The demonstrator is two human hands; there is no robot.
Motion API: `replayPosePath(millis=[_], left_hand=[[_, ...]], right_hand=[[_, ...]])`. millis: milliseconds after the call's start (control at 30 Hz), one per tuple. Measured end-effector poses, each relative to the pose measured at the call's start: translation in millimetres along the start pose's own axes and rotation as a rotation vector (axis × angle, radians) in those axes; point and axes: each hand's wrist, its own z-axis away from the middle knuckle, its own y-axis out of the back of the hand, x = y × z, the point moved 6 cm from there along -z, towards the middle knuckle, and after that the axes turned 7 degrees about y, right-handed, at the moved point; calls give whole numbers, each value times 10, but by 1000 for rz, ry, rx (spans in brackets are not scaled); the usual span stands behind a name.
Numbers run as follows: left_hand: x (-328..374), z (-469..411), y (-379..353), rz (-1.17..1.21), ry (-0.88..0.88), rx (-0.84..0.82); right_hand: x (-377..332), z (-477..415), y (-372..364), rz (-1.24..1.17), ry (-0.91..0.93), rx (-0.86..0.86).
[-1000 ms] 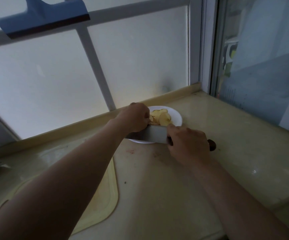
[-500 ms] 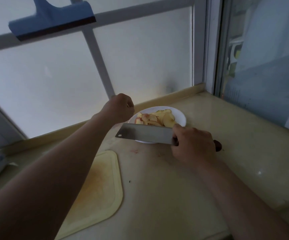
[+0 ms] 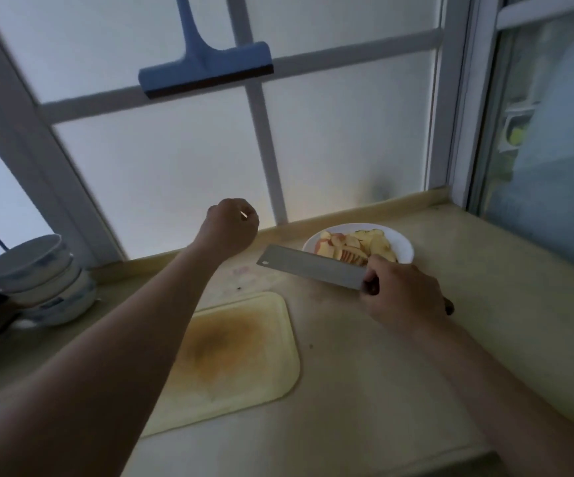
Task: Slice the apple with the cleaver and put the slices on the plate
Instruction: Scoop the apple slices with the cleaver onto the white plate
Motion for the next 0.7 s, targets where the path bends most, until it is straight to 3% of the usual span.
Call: replayPosePath(millis=[100, 167, 267, 367, 500, 700], left_hand=[[-243, 148, 269, 78, 71, 65], [-450, 236, 432, 160, 146, 95], [-778, 381, 582, 287, 239, 93], [-994, 571, 601, 327, 262, 56], [-1106, 870, 479, 304, 217, -32], [-1214, 1240, 273, 273, 215, -107]], right_hand=[[-276, -15, 33, -109, -12, -94], [-445, -19, 54, -306, -70, -163], [-660, 77, -78, -737, -285, -251], [-832, 280, -350, -954, -511, -369], [-958, 513, -616, -972, -643, -492], [-1002, 533, -656, -776, -601, -527]])
